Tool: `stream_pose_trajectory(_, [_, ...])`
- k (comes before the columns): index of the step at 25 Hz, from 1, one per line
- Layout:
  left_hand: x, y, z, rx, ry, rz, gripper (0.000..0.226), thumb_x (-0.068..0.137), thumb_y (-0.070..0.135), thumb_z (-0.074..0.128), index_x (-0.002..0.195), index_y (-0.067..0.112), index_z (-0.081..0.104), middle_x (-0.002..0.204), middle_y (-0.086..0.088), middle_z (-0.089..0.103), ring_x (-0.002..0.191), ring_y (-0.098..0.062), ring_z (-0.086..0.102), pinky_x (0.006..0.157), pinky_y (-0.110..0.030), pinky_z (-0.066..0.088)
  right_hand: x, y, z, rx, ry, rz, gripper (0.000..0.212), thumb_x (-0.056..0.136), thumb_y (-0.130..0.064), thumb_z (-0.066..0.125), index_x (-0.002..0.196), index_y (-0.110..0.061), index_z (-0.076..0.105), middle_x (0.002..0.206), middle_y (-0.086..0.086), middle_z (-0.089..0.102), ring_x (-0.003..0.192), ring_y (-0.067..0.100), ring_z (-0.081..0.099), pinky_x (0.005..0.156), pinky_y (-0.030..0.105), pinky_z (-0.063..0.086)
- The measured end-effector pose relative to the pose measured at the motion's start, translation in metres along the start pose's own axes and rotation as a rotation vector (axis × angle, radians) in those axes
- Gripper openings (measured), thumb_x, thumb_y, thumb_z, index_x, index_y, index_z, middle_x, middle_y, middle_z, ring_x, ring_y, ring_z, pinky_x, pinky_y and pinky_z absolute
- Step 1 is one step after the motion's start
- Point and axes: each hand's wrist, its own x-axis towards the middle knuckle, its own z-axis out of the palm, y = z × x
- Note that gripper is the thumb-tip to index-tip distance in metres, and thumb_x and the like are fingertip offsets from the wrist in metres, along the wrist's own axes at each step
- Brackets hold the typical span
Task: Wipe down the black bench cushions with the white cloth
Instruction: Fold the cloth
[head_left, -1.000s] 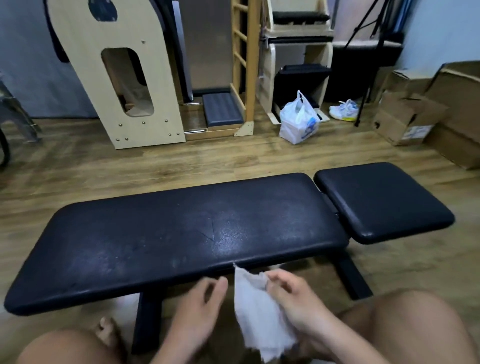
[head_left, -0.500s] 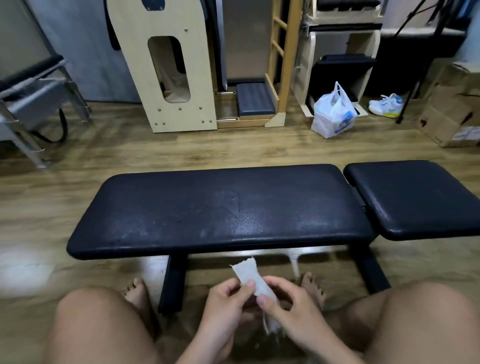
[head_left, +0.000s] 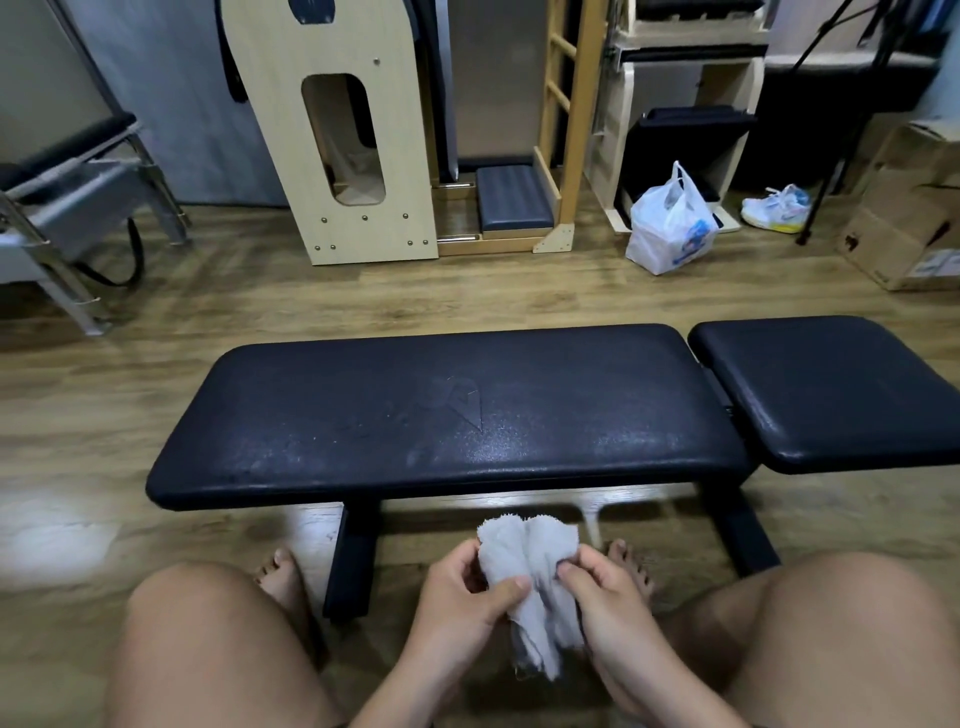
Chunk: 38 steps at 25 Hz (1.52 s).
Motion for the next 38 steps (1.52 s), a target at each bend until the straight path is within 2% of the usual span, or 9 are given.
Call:
stream_pose_trajectory(3, [0.001,0.003,-0.003,-0.065,0.051,-0.051,0.016,0.086,-0.005,0.065,0.094,0.008,0.07,0.083,-0.004,0.076,0.076,-0.012,0.068,0.062,-0.022,0.05,0.008,-0.003,-0.011,0.216,0.065,0.095,0.023,0.096,-0.008,0.05,0.086,0.005,0.066,0.081,0.016,0.071,0.075,0.027,0.066,0.076,0.038,0.049])
stream_pose_trajectory(7, [0.002,0.006,-0.014,-0.16,0.076,-0.134,0.017,0.072,0.003,0.066,0.088,-0.003,0.064,0.083,-0.019,0.069,0.08,-0.028,0.062,0.071,-0.037,0.046,0.008,-0.017,-0.033,-0.02,-0.18,0.072,0.015,0.081,-0.013,0.075,0.091,-0.003,0.07,0.09,0.015,0.073,0.079,0.024,0.069,0.069,0.032,0.053])
stream_pose_trajectory(12, [-0.013,0.017,-0.028,-0.546,-0.251,-0.426,0.043,0.078,0.023,0.068,0.112,-0.004,0.069,0.11,-0.026,0.067,0.1,-0.037,0.061,0.092,-0.045,0.047,0.005,-0.044,-0.051,0.251,-0.523,0.166,0.058,0.072,-0.019,0.081,0.12,0.005,0.058,0.114,0.025,0.063,0.103,0.034,0.06,0.087,0.039,0.049])
stream_pose_trajectory(14, [-0.025,0.031,-0.022,-0.574,-0.323,-0.375,0.044,0.063,0.027,0.086,0.097,0.004,0.072,0.099,-0.021,0.069,0.095,-0.033,0.064,0.092,-0.045,0.052,-0.005,-0.053,-0.051,0.456,-0.549,0.238,0.067,0.075,-0.041,0.078,0.125,0.002,0.059,0.114,0.024,0.063,0.101,0.034,0.061,0.088,0.041,0.048])
stream_pose_trajectory(18, [-0.042,0.065,-0.007,-0.551,-0.219,-0.096,0.034,0.051,0.007,0.08,0.067,0.016,0.051,0.072,-0.008,0.049,0.06,-0.017,0.053,0.048,-0.025,0.043,-0.028,-0.051,-0.045,0.578,-0.487,0.38,0.062,0.083,-0.055,0.049,0.108,-0.001,0.067,0.083,0.016,0.068,0.072,0.027,0.065,0.068,0.037,0.055])
stream_pose_trajectory(22, [-0.054,0.094,-0.004,-0.443,-0.264,0.017,0.035,0.052,0.011,0.074,0.073,0.017,0.047,0.077,-0.01,0.044,0.064,-0.019,0.045,0.049,-0.028,0.034,-0.048,-0.082,-0.065,0.529,-0.335,0.023,0.036,0.081,-0.011,0.068,0.115,0.0,0.064,0.107,0.019,0.069,0.093,0.029,0.068,0.077,0.04,0.055])
stream_pose_trajectory(26, [-0.062,0.121,0.02,-0.308,-0.349,0.099,0.036,0.064,0.02,0.081,0.087,0.015,0.054,0.072,-0.01,0.051,0.06,-0.018,0.05,0.05,-0.027,0.043,-0.082,-0.139,-0.092,0.107,-0.162,-0.352,0.016,0.082,-0.011,0.072,0.093,0.001,0.068,0.091,0.014,0.072,0.084,0.025,0.069,0.08,0.043,0.055])
stream_pose_trajectory(31, [-0.067,0.156,0.068,-0.301,-0.324,0.245,0.032,0.082,-0.007,0.068,0.107,0.01,0.059,0.076,-0.012,0.068,0.062,-0.018,0.063,0.054,-0.027,0.053,-0.107,-0.158,-0.124,0.127,-0.135,-0.151,0.045,0.082,-0.04,0.067,0.106,-0.002,0.07,0.1,0.014,0.072,0.087,0.025,0.068,0.082,0.039,0.051])
stream_pose_trajectory(38, [-0.067,0.204,0.122,0.017,-0.46,0.4,0.014,0.086,0.0,0.071,0.096,0.009,0.075,0.072,0.002,0.069,0.063,-0.005,0.059,0.056,-0.016,0.047,-0.154,-0.184,-0.159,0.077,0.097,-0.17,0.009,0.083,-0.012,0.067,0.085,-0.009,0.074,0.084,0.011,0.072,0.069,0.018,0.067,0.068,0.031,0.054])
